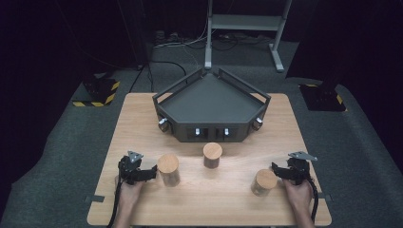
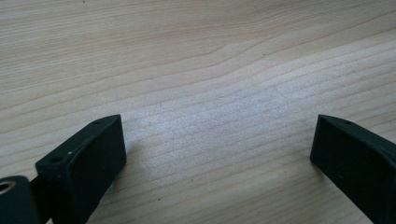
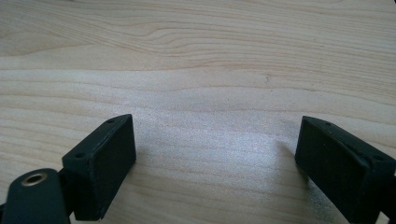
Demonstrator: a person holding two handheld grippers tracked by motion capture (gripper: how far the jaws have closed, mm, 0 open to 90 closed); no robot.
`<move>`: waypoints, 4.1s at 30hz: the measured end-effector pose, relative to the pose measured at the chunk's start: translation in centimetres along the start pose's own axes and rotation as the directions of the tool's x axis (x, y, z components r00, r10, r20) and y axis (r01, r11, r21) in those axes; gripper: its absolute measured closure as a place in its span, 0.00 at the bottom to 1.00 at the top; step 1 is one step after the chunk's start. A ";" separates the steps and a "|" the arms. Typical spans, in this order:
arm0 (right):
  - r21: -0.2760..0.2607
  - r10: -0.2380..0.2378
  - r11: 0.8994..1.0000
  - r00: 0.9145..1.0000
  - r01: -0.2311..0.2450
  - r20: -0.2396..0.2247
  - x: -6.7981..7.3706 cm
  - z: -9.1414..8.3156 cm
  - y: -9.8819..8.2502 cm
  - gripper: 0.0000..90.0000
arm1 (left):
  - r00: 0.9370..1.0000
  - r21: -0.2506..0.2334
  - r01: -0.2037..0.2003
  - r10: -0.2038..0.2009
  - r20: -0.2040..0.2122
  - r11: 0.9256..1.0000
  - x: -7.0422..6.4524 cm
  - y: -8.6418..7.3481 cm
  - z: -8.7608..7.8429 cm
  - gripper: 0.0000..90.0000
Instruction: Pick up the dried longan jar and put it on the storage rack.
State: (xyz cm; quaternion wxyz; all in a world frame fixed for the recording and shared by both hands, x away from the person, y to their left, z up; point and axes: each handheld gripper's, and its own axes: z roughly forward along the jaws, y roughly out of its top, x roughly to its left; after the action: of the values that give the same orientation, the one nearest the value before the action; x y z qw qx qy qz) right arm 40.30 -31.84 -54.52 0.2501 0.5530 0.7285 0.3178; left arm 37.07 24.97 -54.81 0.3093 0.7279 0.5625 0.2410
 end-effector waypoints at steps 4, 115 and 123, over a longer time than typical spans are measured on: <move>0.000 0.000 1.000 1.000 0.000 0.001 0.0 0.0 0.0 0.14 | 1.000 0.005 -0.002 0.002 0.014 1.000 0.0 -0.1 -0.1 0.01; 0.000 0.007 1.000 1.000 -0.007 0.006 0.1 0.0 0.0 0.14 | 0.958 -0.240 -0.142 0.194 0.211 0.961 -8.7 0.6 -3.4 0.29; 0.000 0.007 1.000 1.000 -0.007 0.006 0.1 0.0 0.0 0.14 | 0.956 -0.262 -0.119 0.182 0.229 0.958 -8.1 1.6 -4.2 0.29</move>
State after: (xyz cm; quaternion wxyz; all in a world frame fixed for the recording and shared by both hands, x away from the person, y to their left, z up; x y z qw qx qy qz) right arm 40.24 -31.78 -54.51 0.2513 0.5566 0.7257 0.3169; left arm 33.19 17.61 -50.80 0.4461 0.7497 0.4272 0.2375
